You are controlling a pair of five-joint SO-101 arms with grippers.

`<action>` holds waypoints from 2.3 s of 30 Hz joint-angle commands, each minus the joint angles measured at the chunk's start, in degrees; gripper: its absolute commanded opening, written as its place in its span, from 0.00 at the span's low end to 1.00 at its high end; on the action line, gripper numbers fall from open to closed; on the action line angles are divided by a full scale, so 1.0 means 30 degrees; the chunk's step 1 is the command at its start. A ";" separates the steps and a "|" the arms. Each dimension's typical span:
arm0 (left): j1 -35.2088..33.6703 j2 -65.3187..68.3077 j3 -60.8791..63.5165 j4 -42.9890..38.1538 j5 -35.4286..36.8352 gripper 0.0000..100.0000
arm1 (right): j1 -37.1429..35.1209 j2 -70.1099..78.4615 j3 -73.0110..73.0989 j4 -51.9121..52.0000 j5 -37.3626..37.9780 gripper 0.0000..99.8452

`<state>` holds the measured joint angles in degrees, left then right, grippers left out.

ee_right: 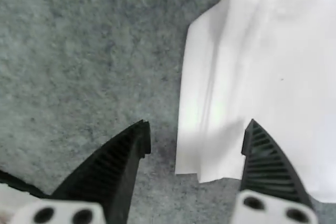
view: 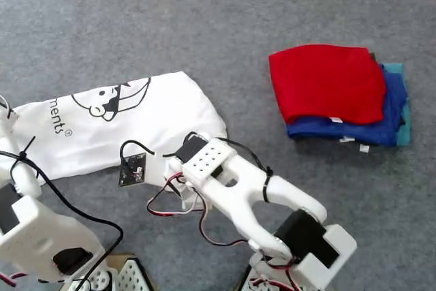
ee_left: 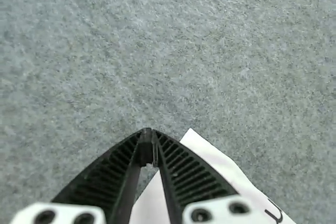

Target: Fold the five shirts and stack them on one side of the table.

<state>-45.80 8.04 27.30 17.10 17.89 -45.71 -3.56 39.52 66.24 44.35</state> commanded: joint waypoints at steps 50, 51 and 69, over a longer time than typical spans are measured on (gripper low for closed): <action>-0.0015 -0.0117 -0.0894 -0.0322 0.0117 0.03 | 0.3487 1.9414 -3.1897 0.4952 0.5158 0.02; -0.0015 -0.0117 -0.0894 -0.0322 0.0117 0.03 | 0.3487 2.0000 -3.2777 0.4952 0.5158 0.02; 0.0015 -0.0117 -0.0894 -0.0322 0.0117 0.03 | 0.4161 2.2198 -4.2857 1.1692 0.4718 0.04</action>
<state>-45.80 8.04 27.30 17.10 17.89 -34.64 64.13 -85.05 99.47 59.30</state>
